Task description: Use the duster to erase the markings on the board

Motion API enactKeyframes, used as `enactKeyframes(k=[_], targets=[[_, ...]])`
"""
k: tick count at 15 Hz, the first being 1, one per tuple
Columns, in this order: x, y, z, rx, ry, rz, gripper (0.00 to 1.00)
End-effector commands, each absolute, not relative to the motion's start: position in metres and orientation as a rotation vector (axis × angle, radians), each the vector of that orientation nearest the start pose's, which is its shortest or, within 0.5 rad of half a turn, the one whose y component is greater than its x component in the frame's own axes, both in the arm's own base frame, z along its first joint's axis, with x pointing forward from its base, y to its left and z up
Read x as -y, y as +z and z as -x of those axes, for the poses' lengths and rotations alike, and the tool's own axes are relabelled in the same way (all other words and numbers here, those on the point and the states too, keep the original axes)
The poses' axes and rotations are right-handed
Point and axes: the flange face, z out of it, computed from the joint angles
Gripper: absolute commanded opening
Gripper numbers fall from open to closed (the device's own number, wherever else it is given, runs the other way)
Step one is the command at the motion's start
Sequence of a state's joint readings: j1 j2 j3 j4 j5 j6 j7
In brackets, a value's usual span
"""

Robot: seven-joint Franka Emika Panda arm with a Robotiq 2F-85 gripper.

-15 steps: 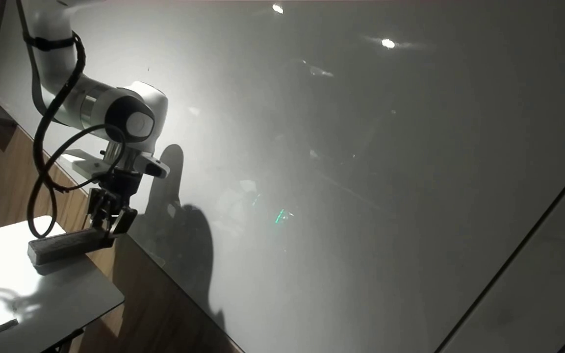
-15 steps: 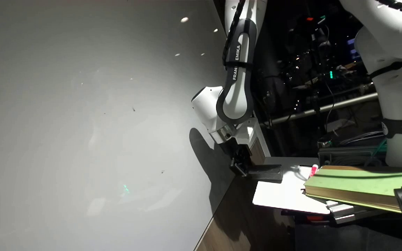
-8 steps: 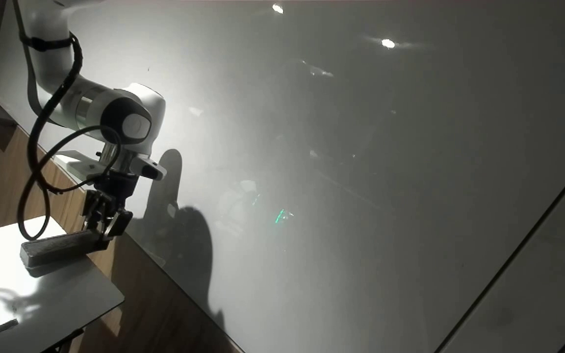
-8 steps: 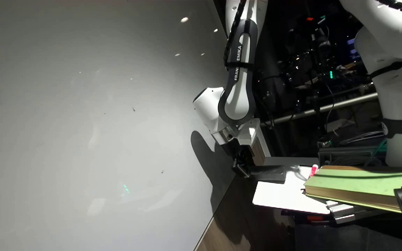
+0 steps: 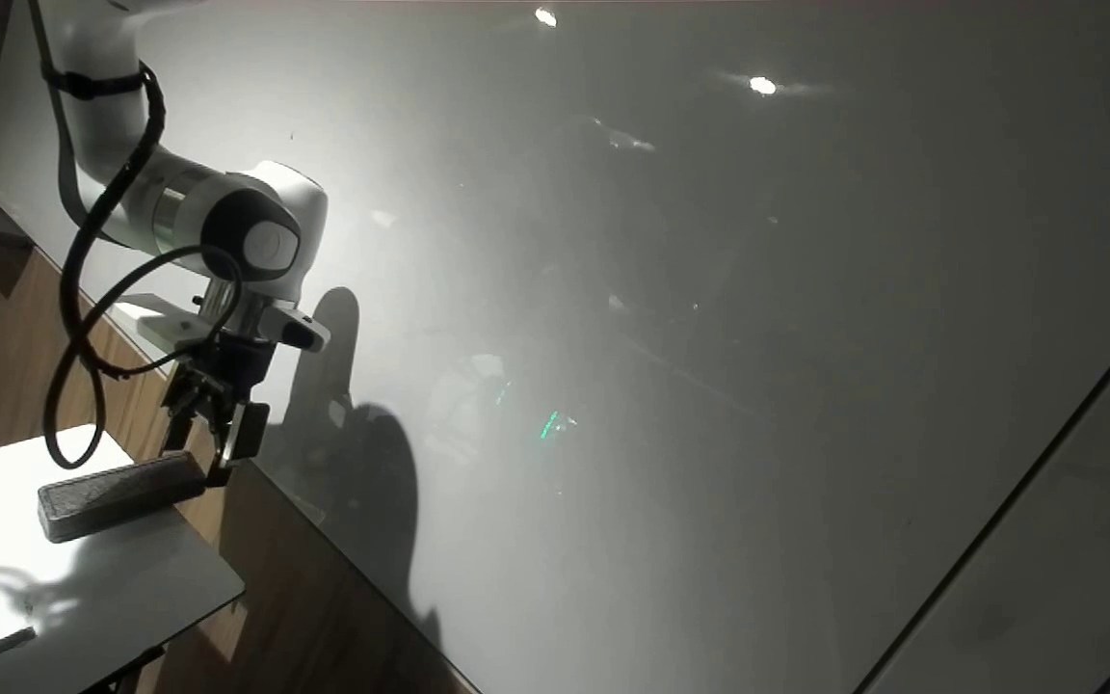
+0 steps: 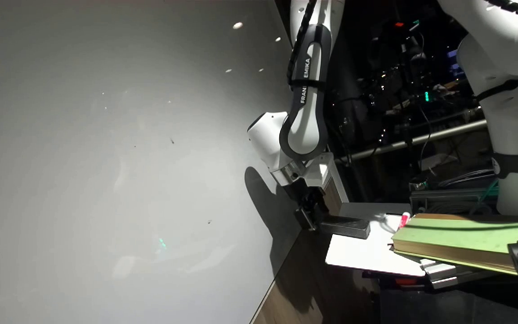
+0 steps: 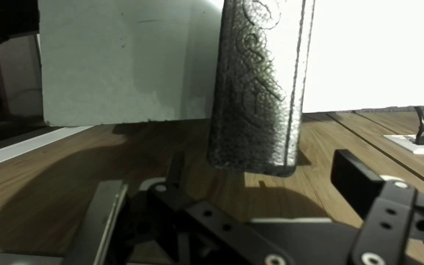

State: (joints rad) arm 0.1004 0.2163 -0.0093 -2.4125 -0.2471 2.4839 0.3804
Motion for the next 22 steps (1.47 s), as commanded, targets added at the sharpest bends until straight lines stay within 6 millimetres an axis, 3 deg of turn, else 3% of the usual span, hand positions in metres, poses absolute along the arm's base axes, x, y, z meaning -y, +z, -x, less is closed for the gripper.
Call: enactKeyframes(k=[1,4,8,12,14,16,17,19,22], targets=[[-0.055,0.232,-0.483,-0.105,0.161,3.286,1.0],[-0.072,0.266,-0.485,-0.058,0.151,3.318,1.0],[-0.095,0.335,-0.486,0.021,0.13,3.377,1.0],[-0.107,0.401,-0.485,0.099,0.041,3.367,1.0],[-0.109,0.423,-0.483,0.104,0.014,3.362,1.0],[-0.108,0.441,-0.479,0.08,-0.015,3.377,1.0],[-0.11,0.425,-0.484,0.082,-0.019,3.376,1.0],[-0.109,0.436,-0.481,0.075,-0.033,3.379,1.0],[-0.109,0.437,-0.48,0.075,-0.034,3.379,1.0]])
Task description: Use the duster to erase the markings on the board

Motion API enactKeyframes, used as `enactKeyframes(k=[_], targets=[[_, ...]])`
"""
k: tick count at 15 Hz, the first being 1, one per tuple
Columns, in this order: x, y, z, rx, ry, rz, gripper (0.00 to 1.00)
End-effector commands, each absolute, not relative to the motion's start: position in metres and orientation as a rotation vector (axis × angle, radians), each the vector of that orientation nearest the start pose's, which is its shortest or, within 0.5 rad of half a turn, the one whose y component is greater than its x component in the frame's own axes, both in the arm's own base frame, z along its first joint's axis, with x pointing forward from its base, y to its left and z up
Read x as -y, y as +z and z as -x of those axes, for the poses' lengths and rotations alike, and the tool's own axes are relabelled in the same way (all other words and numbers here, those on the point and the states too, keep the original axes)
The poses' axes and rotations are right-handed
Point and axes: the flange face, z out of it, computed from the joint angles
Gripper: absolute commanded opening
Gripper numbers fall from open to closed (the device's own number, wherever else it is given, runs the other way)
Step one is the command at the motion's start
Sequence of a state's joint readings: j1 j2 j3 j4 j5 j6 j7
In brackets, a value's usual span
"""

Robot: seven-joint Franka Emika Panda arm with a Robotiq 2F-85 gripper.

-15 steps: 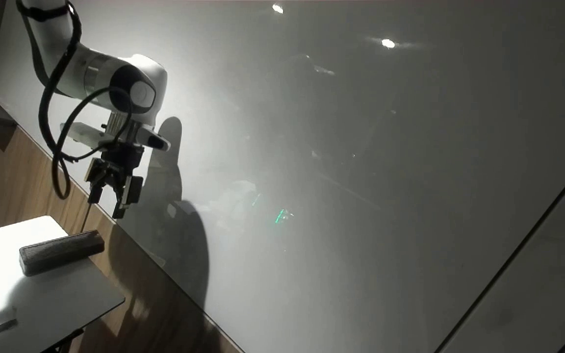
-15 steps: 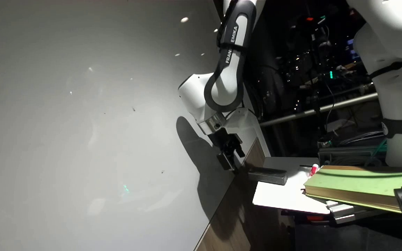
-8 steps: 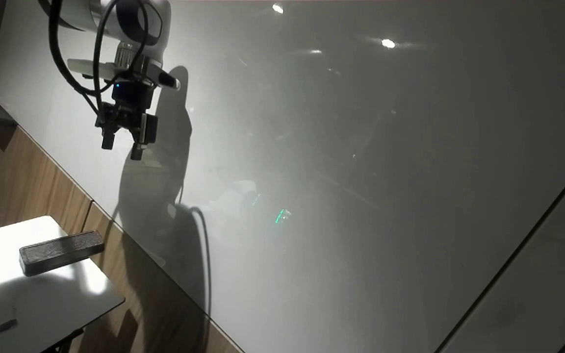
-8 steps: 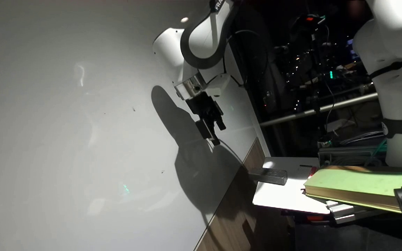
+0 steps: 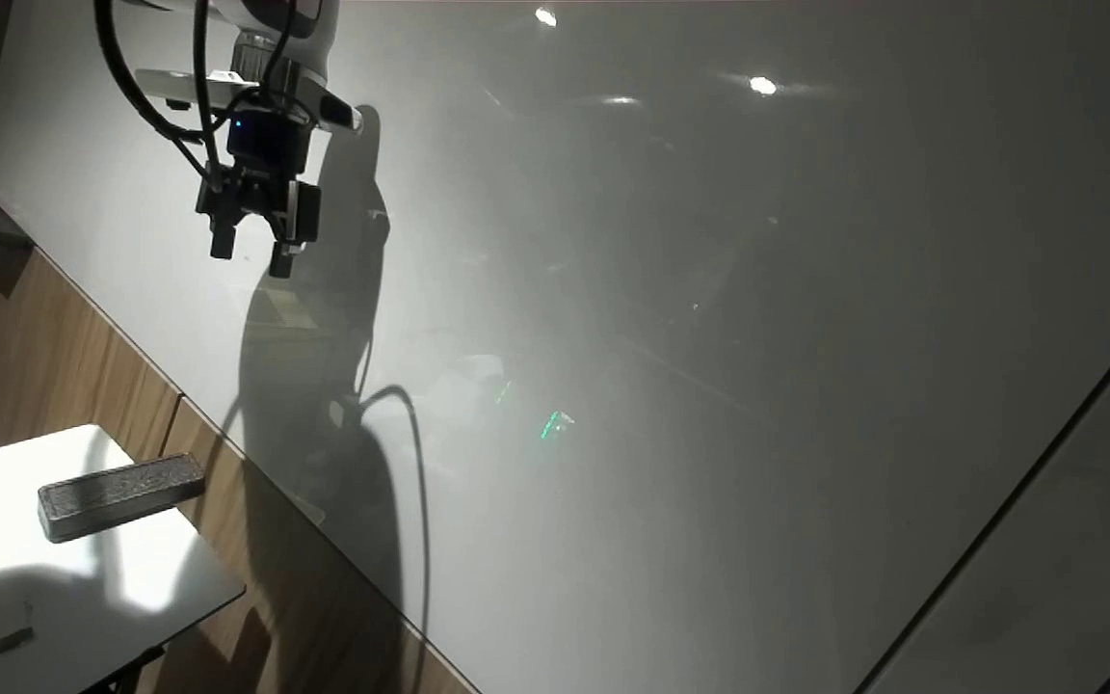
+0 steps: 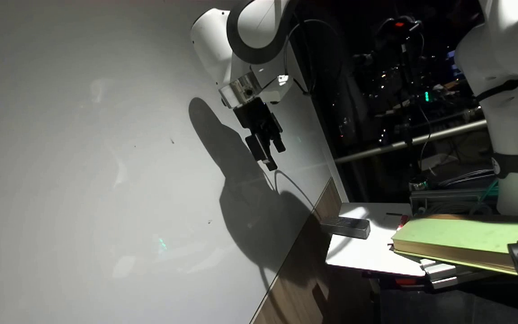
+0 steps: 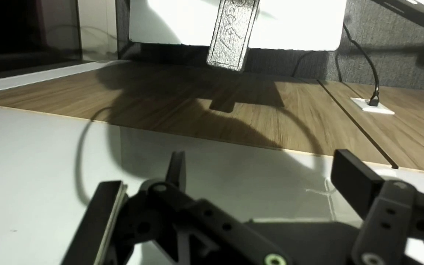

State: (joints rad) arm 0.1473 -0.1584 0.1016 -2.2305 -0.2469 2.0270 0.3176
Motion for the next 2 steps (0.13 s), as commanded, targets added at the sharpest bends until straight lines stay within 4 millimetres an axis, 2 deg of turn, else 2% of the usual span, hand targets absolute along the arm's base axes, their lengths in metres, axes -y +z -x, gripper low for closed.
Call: enactKeyframes(k=[1,2], targets=[[-0.1088,0.4366,-0.4801,0.075,-0.033,3.379,1.0],[-0.1088,0.4366,-0.4801,0.075,-0.033,3.379,1.0]])
